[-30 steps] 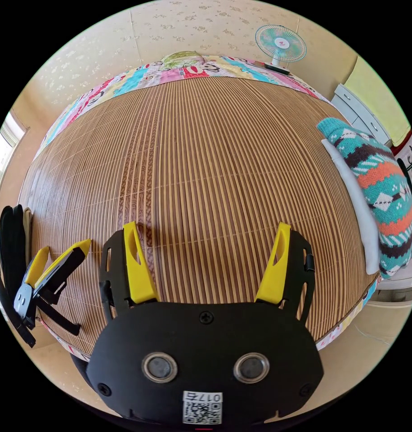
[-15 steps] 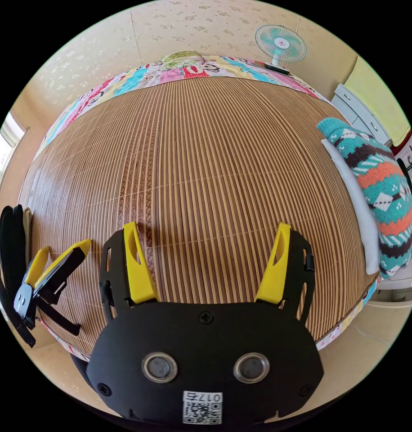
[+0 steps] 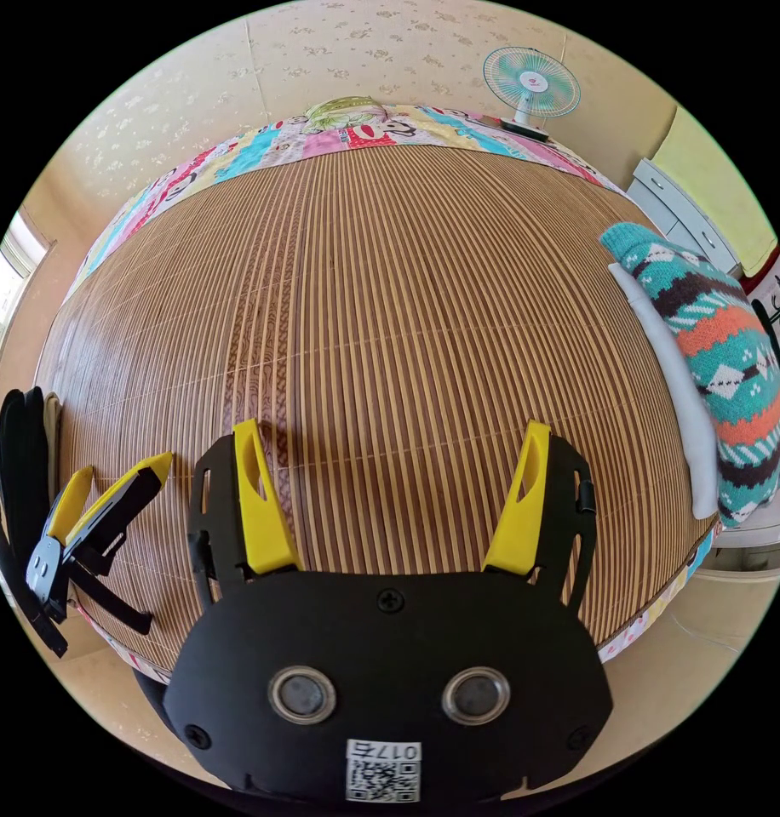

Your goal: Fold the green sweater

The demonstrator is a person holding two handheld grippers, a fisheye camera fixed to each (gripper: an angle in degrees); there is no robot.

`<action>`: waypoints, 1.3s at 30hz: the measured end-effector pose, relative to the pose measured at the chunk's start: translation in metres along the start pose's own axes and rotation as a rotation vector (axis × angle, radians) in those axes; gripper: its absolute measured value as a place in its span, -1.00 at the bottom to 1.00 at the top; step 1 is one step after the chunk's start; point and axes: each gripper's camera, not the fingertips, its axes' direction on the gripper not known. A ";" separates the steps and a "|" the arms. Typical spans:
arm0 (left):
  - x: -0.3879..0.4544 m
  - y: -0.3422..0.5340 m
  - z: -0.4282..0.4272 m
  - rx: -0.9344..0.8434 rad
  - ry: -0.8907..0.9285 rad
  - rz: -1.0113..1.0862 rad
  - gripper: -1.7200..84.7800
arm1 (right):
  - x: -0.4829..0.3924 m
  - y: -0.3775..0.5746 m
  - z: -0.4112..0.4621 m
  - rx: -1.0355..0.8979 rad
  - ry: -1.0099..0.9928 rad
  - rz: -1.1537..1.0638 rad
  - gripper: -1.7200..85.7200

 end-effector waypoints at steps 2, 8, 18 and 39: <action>0.002 0.000 0.000 0.000 0.000 0.000 -0.21 | -0.002 -0.001 0.000 0.000 0.000 0.000 -0.08; 0.010 -0.001 -0.002 0.000 0.000 -0.001 -0.21 | -0.007 -0.005 -0.001 0.000 -0.001 0.001 -0.08; 0.026 0.000 -0.004 0.001 0.000 -0.002 -0.21 | -0.019 -0.011 -0.002 0.000 -0.002 0.002 -0.08; 0.072 0.012 -0.013 0.001 0.003 -0.006 -0.21 | -0.050 -0.025 -0.001 0.001 -0.005 0.005 -0.08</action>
